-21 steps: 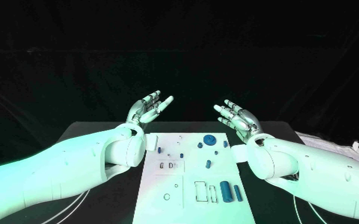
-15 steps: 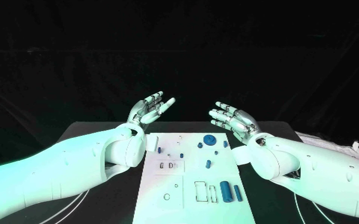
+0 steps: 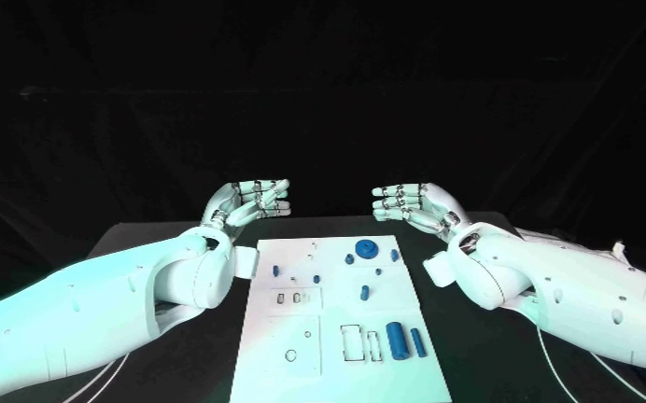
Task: Assemble the parts on the task board
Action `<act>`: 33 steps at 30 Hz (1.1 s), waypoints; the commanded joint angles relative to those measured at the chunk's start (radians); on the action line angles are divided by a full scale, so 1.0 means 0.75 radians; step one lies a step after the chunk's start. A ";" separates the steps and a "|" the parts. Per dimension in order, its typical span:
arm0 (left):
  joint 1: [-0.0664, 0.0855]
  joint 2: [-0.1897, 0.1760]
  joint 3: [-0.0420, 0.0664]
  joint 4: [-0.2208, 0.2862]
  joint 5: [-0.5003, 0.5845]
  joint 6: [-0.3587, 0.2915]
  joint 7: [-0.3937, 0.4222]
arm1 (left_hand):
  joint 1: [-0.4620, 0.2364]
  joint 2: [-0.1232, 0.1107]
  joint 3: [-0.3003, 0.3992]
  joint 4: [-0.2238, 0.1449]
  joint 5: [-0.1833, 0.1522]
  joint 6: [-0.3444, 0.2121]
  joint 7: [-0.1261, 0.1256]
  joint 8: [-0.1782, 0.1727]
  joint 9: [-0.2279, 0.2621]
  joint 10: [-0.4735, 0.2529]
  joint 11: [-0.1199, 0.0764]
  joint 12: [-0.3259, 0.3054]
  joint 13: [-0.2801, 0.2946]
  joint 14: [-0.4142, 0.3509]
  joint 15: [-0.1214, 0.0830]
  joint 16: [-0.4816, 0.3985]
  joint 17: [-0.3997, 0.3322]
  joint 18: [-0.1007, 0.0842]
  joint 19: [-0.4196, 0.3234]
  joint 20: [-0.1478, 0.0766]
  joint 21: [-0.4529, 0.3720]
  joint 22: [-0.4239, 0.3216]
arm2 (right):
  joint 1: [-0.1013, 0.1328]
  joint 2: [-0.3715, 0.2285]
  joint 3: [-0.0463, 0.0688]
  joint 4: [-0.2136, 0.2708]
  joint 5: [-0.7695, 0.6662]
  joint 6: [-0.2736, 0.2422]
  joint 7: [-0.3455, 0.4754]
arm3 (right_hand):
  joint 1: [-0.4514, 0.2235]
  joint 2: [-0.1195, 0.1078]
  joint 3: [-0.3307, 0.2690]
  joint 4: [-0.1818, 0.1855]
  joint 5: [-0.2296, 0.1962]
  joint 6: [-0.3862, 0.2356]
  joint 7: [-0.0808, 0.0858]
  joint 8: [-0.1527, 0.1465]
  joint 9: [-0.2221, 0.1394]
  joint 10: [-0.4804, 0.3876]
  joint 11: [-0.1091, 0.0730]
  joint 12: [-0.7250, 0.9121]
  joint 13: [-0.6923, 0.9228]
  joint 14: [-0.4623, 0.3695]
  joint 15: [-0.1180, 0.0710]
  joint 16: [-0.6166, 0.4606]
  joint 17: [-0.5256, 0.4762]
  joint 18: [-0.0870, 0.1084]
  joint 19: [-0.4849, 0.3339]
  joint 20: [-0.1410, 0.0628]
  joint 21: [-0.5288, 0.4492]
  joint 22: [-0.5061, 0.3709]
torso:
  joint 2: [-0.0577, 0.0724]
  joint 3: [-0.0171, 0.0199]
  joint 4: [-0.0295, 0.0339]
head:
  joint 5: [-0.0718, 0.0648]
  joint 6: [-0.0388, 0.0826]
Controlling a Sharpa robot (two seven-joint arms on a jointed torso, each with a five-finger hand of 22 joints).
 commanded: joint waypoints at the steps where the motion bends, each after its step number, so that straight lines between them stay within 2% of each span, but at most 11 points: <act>1: 0.001 -0.019 0.001 0.045 0.009 0.055 0.041 | 0.008 0.023 -0.013 -0.007 -0.005 0.047 -0.006 0.006 -0.002 0.072 -0.020 0.006 0.003 0.088 -0.029 0.019 0.028 0.007 0.084 -0.027 0.026 0.007 | 0.005 -0.026 0.017 0.011 -0.376 -0.060 -0.010 | -0.002 -0.037 0.120 -0.019 0.020 0.217 0.037 -0.008 0.003 0.202 -0.046 -0.036 0.002 0.286 -0.068 0.024 0.007 0.030 0.191 -0.057 0.112 0.034 | 0.033 -0.0029 0.0098 | -0.017 0.002; 3: 0.001 -0.030 0.001 0.070 0.009 0.067 0.039 | 0.017 0.031 -0.019 -0.016 -0.005 0.067 -0.013 0.005 -0.006 0.110 -0.032 0.004 0.005 0.130 -0.041 0.022 0.047 0.007 0.122 -0.041 0.034 0.007 | 0.011 -0.038 0.026 0.011 -0.452 -0.066 -0.029 | -0.005 -0.047 0.140 -0.019 0.021 0.243 0.028 -0.008 0.005 0.235 -0.057 -0.037 0.003 0.329 -0.083 0.027 0.009 0.030 0.216 -0.072 0.136 0.045 | 0.045 -0.0029 0.0176 | -0.024 0.003; 8: 0.001 -0.076 0.002 0.153 0.011 0.091 0.026 | 0.030 0.041 -0.042 -0.035 -0.005 0.103 -0.027 -0.009 -0.013 0.172 -0.054 -0.016 0.008 0.245 -0.073 0.056 0.116 0.007 0.217 -0.073 0.061 0.015 | 0.050 -0.048 0.038 0.001 -0.790 -0.037 -0.205 | -0.001 -0.070 0.186 -0.017 0.023 0.294 0.006 -0.018 0.005 0.311 -0.086 -0.048 0.005 0.468 -0.128 0.046 0.022 0.029 0.289 -0.120 0.232 0.093 | 0.082 0.0065 0.0193 | -0.021 0.009; 10: 0.002 -0.097 0.002 0.191 0.022 0.096 0.024 | 0.028 0.046 -0.050 -0.036 -0.005 0.109 -0.032 -0.016 -0.014 0.182 -0.059 -0.028 0.008 0.273 -0.082 0.074 0.146 0.005 0.244 -0.083 0.073 0.020 | 0.065 -0.047 0.040 -0.003 -0.942 -0.006 -0.293 | -0.008 -0.089 0.181 -0.009 0.014 0.328 -0.013 -0.017 0.006 0.362 -0.109 -0.046 0.005 0.561 -0.158 0.074 0.040 0.026 0.350 -0.158 0.321 0.141 | 0.103 0.0073 0.0205 | -0.021 0.016; 13: 0.004 -0.124 0.003 0.242 0.054 0.097 0.022 | 0.029 0.049 -0.054 -0.038 -0.005 0.112 -0.034 -0.021 -0.014 0.187 -0.060 -0.035 0.008 0.276 -0.084 0.079 0.163 0.004 0.250 -0.086 0.075 0.021 | 0.078 -0.041 0.041 -0.004 -1.135 0.032 -0.394 | -0.015 -0.109 0.175 -0.002 -0.005 0.354 -0.027 -0.020 0.006 0.400 -0.126 -0.049 0.005 0.638 -0.183 0.096 0.059 0.026 0.382 -0.183 0.396 0.184 | 0.126 0.0034 0.0234 | -0.029 0.016; 15: 0.005 -0.141 0.006 0.278 0.086 0.101 0.018 | 0.030 0.051 -0.057 -0.040 -0.005 0.112 -0.035 -0.025 -0.014 0.188 -0.061 -0.041 0.008 0.277 -0.085 0.084 0.174 0.004 0.254 -0.088 0.076 0.021 | 0.088 -0.031 0.042 0.000 -1.282 0.066 -0.461 | -0.025 -0.128 0.169 0.007 -0.020 0.372 -0.043 -0.024 0.005 0.428 -0.142 -0.053 0.005 0.709 -0.203 0.124 0.082 0.028 0.420 -0.204 0.465 0.223 | 0.150 -0.0001 0.0274 | -0.030 0.021; 16: 0.006 -0.146 0.008 0.289 0.098 0.104 0.016 | 0.031 0.051 -0.058 -0.040 -0.005 0.112 -0.035 -0.026 -0.014 0.188 -0.061 -0.043 0.007 0.277 -0.085 0.085 0.179 0.004 0.255 -0.088 0.077 0.022 | 0.092 -0.025 0.042 0.001 -1.334 0.080 -0.481 | -0.029 -0.135 0.169 0.011 -0.022 0.377 -0.050 -0.027 0.005 0.436 -0.148 -0.056 0.005 0.736 -0.211 0.137 0.093 0.028 0.432 -0.213 0.493 0.238 | 0.157 -0.0009 0.0287 | -0.031 0.016; 21: 0.008 -0.166 0.013 0.336 0.125 0.115 0.012 | 0.030 0.051 -0.063 -0.042 -0.005 0.112 -0.035 -0.031 -0.015 0.188 -0.061 -0.050 0.007 0.275 -0.085 0.089 0.192 0.003 0.257 -0.089 0.077 0.022 | 0.111 0.011 0.042 0.008 -1.523 0.143 -0.547 | -0.042 -0.163 0.190 0.034 0.004 0.392 -0.078 -0.049 0.003 0.447 -0.163 -0.060 0.005 0.817 -0.247 0.292 0.192 0.025 0.510 -0.249 0.659 0.333 | 0.192 -0.0034 0.0336 | -0.042 0.020; 27: 0.009 -0.182 0.015 0.370 0.075 0.130 0.024 | 0.012 0.041 -0.084 -0.037 -0.005 0.109 -0.033 -0.044 -0.015 0.185 -0.058 -0.068 0.005 0.263 -0.083 0.093 0.220 0.002 0.256 -0.088 0.075 0.021 | 0.134 0.036 0.042 0.017 -1.616 0.185 -0.589 | -0.071 -0.212 0.261 0.077 0.023 0.379 -0.090 -0.059 0.002 0.403 -0.168 -0.062 0.004 0.816 -0.256 0.606 0.369 0.024 0.519 -0.258 0.823 0.441 | 0.220 -0.0085 0.0451 | -0.058 0.022; 31: 0.009 -0.191 0.017 0.389 0.062 0.133 0.025 | 0.011 0.040 -0.086 -0.037 -0.005 0.109 -0.033 -0.045 -0.015 0.185 -0.058 -0.070 0.005 0.262 -0.083 0.094 0.224 0.002 0.256 -0.088 0.075 0.021 | 0.148 0.048 0.042 0.015 -1.645 0.213 -0.611 | -0.082 -0.238 0.305 0.113 0.007 0.378 -0.089 -0.057 0.003 0.382 -0.167 -0.062 0.004 0.799 -0.250 0.744 0.452 0.002 0.567 -0.255 0.983 0.634 | 0.232 -0.0134 0.0525 | -0.065 0.023; 33: 0.009 -0.197 0.019 0.399 0.061 0.134 0.023 | 0.011 0.040 -0.086 -0.037 -0.005 0.109 -0.033 -0.045 -0.015 0.185 -0.058 -0.070 0.005 0.262 -0.083 0.094 0.224 0.002 0.256 -0.088 0.075 0.021 | 0.155 0.059 0.042 0.008 -1.655 0.233 -0.623 | -0.087 -0.255 0.319 0.136 -0.008 0.372 -0.088 -0.057 0.003 0.354 -0.162 -0.064 0.003 0.801 -0.249 0.873 0.585 -0.015 0.603 -0.249 1.072 0.752 | 0.239 -0.0158 0.0545 | -0.063 0.023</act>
